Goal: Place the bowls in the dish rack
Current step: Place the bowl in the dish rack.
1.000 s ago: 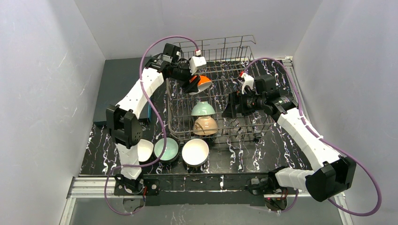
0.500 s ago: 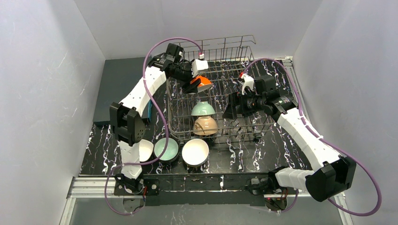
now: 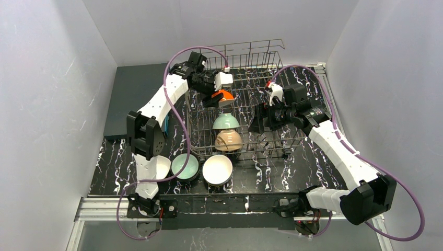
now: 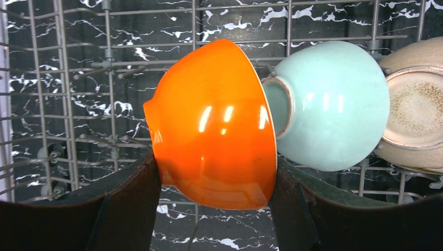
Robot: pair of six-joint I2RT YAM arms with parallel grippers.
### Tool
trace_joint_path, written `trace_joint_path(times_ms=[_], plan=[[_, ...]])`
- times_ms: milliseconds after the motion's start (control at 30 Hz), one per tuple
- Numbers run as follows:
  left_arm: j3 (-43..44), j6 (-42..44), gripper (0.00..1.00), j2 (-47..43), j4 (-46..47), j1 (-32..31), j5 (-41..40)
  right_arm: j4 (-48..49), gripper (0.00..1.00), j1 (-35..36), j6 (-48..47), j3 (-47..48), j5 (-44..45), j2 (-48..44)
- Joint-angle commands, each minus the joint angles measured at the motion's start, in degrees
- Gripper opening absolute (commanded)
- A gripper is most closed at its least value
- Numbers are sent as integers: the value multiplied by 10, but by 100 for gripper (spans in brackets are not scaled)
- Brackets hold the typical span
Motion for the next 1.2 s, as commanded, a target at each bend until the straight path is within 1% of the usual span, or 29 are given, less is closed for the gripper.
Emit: trace_joint_path(times_ms=[0, 300, 667, 933, 967, 1033, 1167], plan=[[25, 21, 7, 3, -17, -12, 0, -7, 99, -3, -11, 22, 6, -5], [38, 27, 8, 24, -19, -32, -40, -15, 99, -4, -16, 21, 11, -6], [40, 33, 13, 40, -15, -46, -83, -22, 99, -4, -19, 26, 14, -9], [34, 44, 33, 27, -10, -55, -117, -27, 99, -4, -18, 29, 13, -12], [33, 46, 37, 25, -10, -56, -122, -27, 99, -4, -19, 29, 13, -13], [28, 51, 50, 20, -9, -59, -134, -27, 99, -5, -19, 30, 12, -14], [19, 44, 66, 7, -5, -62, -162, -28, 99, -5, -17, 31, 12, -14]])
